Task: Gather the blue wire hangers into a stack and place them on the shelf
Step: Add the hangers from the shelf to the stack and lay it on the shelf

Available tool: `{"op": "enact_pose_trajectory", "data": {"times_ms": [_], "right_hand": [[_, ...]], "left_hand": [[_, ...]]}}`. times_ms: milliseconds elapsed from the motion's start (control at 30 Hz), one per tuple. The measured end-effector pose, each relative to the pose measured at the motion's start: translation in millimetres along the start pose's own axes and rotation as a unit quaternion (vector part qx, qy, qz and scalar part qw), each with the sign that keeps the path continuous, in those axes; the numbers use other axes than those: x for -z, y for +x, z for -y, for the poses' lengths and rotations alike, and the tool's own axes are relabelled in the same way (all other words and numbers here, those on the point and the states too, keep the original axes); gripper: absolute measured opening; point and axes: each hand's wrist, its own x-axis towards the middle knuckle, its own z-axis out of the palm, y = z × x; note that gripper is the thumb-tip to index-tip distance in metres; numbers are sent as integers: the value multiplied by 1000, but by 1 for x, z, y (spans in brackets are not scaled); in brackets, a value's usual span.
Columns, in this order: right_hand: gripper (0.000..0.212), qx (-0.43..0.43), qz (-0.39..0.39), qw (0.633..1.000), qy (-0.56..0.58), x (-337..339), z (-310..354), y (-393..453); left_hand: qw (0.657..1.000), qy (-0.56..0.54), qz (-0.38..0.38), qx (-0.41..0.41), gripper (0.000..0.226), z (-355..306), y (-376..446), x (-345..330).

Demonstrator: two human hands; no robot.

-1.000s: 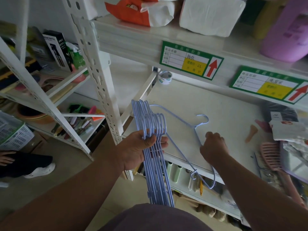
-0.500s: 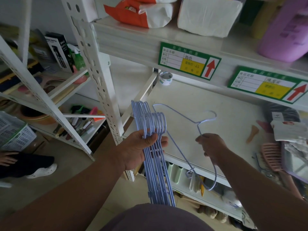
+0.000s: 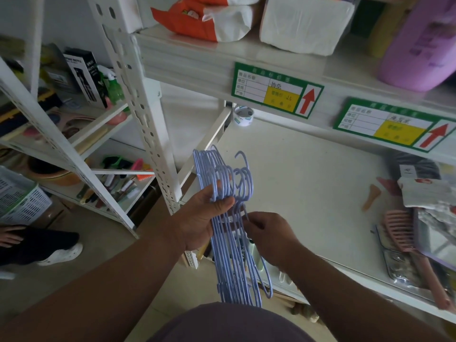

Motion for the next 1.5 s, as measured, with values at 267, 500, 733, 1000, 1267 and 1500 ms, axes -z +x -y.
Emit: {"op": "enact_pose_trajectory", "data": {"times_ms": [267, 500, 733, 1000, 1267, 1500], "right_hand": [[30, -5, 41, 999, -3, -3, 11, -11], [15, -1, 43, 999, 31, -18, 11, -20], [17, -21, 18, 999, 46, -12, 16, -15], [30, -45, -21, 998, 34, 6, 27, -12], [110, -67, -51, 963, -254, 44, 44, -7], [84, -124, -147, 893, -408, 37, 46, 16]], "left_hand": [[1000, 25, 12, 12, 54, 2, -1, -2], [995, 101, 4, -26, 41, 8, -2, -3], [983, 149, -84, -68, 18, 12, 11, -12], [992, 50, -104, -42, 10, 6, 45, -41], [993, -100, -55, 15, 12, 3, 79, -78], [973, -223, 35, 49, 31, -3, 100, -102]]}}
